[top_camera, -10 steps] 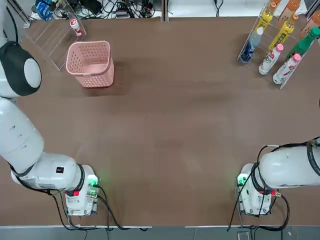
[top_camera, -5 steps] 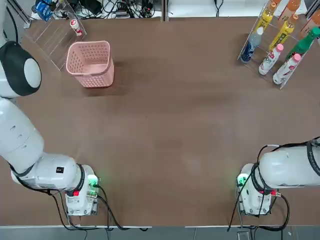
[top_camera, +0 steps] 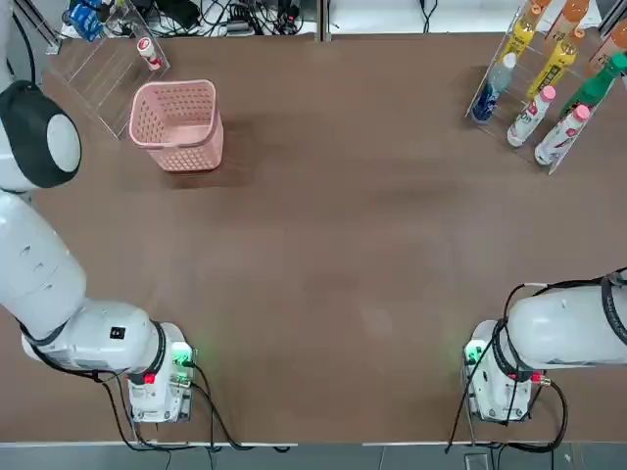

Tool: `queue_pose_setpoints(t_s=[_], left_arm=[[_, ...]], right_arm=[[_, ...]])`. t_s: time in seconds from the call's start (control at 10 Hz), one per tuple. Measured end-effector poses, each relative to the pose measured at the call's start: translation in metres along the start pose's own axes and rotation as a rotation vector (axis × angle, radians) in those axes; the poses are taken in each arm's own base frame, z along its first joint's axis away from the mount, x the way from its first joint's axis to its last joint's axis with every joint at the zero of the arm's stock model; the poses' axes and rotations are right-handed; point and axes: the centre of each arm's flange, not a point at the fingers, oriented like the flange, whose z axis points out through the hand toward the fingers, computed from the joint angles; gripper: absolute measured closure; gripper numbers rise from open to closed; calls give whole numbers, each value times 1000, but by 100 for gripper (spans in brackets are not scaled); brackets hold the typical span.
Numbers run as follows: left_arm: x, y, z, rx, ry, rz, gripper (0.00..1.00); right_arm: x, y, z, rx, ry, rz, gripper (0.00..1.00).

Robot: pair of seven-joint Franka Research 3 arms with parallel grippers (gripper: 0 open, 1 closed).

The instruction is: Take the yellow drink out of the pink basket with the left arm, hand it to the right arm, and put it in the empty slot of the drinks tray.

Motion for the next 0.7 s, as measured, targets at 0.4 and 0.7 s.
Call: queue_pose_setpoints(t_s=[0.4,0.7], left_arm=[[0,0,0,0,0,0,0],[0,0,0,0,0,0,0]], right_arm=[[0,-1,-1,1,2,-1,1],[0,0,-6,2,14,0,1]])
